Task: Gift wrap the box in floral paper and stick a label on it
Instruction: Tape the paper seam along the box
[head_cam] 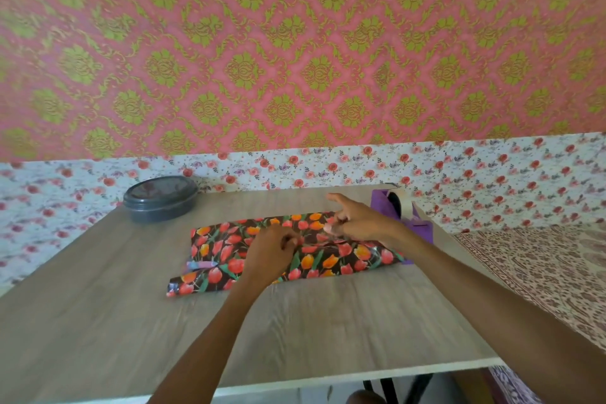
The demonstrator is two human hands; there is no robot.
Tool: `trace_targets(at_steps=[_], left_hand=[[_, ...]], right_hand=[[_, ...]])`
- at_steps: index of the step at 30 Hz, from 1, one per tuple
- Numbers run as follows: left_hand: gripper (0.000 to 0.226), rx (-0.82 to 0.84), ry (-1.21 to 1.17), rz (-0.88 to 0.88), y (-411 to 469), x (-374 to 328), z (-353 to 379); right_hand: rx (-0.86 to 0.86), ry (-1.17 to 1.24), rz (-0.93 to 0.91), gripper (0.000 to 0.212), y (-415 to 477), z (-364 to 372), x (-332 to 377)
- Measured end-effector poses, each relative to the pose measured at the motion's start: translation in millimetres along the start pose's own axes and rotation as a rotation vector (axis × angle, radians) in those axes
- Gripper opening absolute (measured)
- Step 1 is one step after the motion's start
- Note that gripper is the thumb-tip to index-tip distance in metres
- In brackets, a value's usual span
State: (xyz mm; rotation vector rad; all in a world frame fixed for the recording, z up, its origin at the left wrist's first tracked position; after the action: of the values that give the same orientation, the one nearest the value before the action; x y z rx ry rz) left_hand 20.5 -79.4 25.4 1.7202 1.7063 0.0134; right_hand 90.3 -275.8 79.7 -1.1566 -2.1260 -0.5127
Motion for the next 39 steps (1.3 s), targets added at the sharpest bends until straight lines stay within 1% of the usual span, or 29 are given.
trace_targets(at_steps=[3,6,13,17,21,24,26,27,29,31,34,37,39], left_hand=[[0.021,-0.027,-0.028,0.044,-3,6,5],[0.027,-0.019,0.011,0.048,-3,12,11],[0.03,-0.064,0.103,0.041,-12,8,16],[0.03,-0.077,0.094,0.036,-13,8,17],[0.032,-0.065,0.114,0.035,-14,8,17],[0.031,-0.04,0.108,0.036,-14,8,16],[0.031,-0.027,0.105,0.031,-13,8,15],[0.031,-0.024,0.104,0.03,-14,7,15],[0.032,-0.012,0.103,0.031,-15,7,15],[0.032,-0.004,0.1,0.038,-16,5,16],[0.031,-0.025,0.085,0.039,-17,0,17],[0.031,-0.03,0.079,0.039,-18,0,17],[0.031,-0.023,0.071,0.028,-17,0,17]], right_hand=[[0.102,-0.061,0.082,0.082,14,-3,-2],[0.174,-0.127,0.137,0.084,21,-5,-2],[0.264,-0.19,0.181,0.092,32,-5,5],[0.311,-0.347,0.186,0.097,41,-1,14],[0.3,-0.646,0.149,0.101,50,6,24],[0.259,-0.833,0.081,0.104,53,6,27],[0.211,-0.938,0.067,0.108,56,2,23],[0.186,-0.984,0.09,0.111,56,-2,21],[0.183,-1.015,0.198,0.113,57,-9,14],[0.207,-0.992,0.278,0.103,55,-12,9],[0.199,-0.945,0.32,0.087,51,-14,12],[0.196,-0.996,0.37,0.071,44,-22,16],[0.134,-1.027,0.342,0.054,37,-30,18]])
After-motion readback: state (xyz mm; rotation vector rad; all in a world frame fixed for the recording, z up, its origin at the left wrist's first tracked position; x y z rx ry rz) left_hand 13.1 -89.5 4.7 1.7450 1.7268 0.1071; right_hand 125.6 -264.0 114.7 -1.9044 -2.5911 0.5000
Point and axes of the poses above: each hand's wrist, its own y-axis towards the middle knuckle, its own z-axis out of the palm, x = y × z, the point moved 1 cm from there along y, towards the middle knuckle, and after that the axes turned 5 degrees about -x, right-handed, at the moved point
